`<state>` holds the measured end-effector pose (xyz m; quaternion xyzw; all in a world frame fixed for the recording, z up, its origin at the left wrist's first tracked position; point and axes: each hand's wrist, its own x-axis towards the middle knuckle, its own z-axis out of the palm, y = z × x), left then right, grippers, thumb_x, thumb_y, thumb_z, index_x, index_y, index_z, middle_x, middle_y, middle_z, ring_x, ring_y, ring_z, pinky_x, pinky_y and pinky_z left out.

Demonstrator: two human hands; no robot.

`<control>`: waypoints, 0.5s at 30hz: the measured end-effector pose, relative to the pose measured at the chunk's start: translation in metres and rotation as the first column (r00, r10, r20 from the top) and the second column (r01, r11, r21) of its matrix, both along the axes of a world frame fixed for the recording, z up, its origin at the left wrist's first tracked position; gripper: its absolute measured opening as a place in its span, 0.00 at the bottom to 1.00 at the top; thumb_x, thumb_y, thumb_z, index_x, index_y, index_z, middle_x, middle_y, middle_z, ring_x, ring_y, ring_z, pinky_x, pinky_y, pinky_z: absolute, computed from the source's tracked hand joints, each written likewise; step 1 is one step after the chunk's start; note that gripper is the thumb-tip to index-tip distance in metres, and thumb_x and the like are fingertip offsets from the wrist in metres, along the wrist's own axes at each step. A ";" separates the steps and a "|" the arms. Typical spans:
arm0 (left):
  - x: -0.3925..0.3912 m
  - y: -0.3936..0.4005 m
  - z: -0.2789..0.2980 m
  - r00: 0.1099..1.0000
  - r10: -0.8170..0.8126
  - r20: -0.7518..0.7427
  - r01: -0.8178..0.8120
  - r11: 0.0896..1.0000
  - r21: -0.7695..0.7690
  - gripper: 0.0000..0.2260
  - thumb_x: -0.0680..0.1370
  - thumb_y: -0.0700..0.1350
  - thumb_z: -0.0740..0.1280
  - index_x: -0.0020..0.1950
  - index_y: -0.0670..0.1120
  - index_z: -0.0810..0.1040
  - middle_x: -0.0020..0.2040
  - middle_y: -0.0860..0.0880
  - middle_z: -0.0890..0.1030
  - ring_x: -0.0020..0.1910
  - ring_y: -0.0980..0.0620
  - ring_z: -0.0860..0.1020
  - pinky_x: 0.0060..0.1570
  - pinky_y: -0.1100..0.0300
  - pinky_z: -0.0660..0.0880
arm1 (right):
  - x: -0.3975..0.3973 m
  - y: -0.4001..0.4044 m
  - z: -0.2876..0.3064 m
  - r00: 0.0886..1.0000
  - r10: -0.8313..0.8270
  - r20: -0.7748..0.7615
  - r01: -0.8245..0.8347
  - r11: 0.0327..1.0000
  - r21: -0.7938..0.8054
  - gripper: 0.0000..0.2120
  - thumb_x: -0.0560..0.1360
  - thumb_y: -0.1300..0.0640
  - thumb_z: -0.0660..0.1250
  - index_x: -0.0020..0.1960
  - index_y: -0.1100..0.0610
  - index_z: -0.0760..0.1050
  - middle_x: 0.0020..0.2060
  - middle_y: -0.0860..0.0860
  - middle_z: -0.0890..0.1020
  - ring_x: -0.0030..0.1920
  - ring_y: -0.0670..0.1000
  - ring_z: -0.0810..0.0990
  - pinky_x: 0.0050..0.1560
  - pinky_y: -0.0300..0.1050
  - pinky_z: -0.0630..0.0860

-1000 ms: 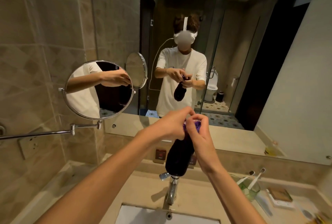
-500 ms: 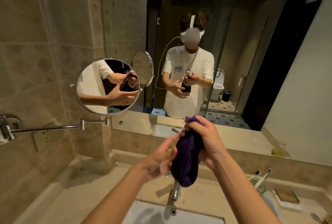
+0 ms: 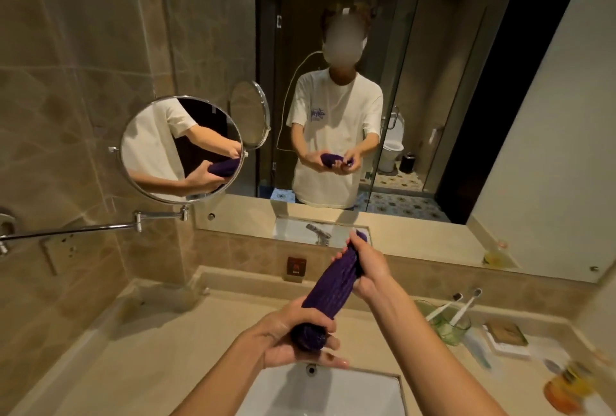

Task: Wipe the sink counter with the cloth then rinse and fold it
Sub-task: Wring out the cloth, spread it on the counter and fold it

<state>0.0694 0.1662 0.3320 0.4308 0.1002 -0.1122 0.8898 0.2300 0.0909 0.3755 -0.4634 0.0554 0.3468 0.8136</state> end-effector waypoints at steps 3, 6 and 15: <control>0.002 -0.012 -0.008 0.987 0.134 -0.092 -0.155 0.949 -0.274 0.33 0.60 0.37 0.84 0.62 0.33 0.77 0.41 0.37 0.76 0.39 0.36 0.80 0.48 0.36 0.80 | 0.000 -0.002 -0.007 0.993 -0.075 0.091 0.083 0.992 -0.091 0.11 0.79 0.54 0.72 0.45 0.60 0.74 0.30 0.55 0.76 0.30 0.54 0.77 0.35 0.48 0.76; 0.013 -0.021 -0.008 0.954 0.256 -0.157 -0.301 0.830 -0.469 0.37 0.66 0.54 0.82 0.66 0.32 0.77 0.59 0.32 0.79 0.55 0.30 0.78 0.57 0.31 0.76 | -0.012 -0.004 -0.008 0.822 0.004 0.570 0.178 0.948 -0.264 0.12 0.80 0.50 0.68 0.45 0.58 0.77 0.34 0.54 0.78 0.38 0.53 0.78 0.42 0.49 0.76; 0.026 -0.009 0.016 0.888 0.416 -0.196 -0.459 0.836 -0.302 0.29 0.71 0.65 0.70 0.59 0.44 0.86 0.59 0.40 0.85 0.54 0.39 0.85 0.56 0.43 0.78 | -0.072 -0.040 -0.011 -0.206 0.747 0.633 0.186 0.665 -0.724 0.38 0.79 0.37 0.58 0.83 0.45 0.46 0.82 0.42 0.48 0.81 0.41 0.43 0.81 0.46 0.42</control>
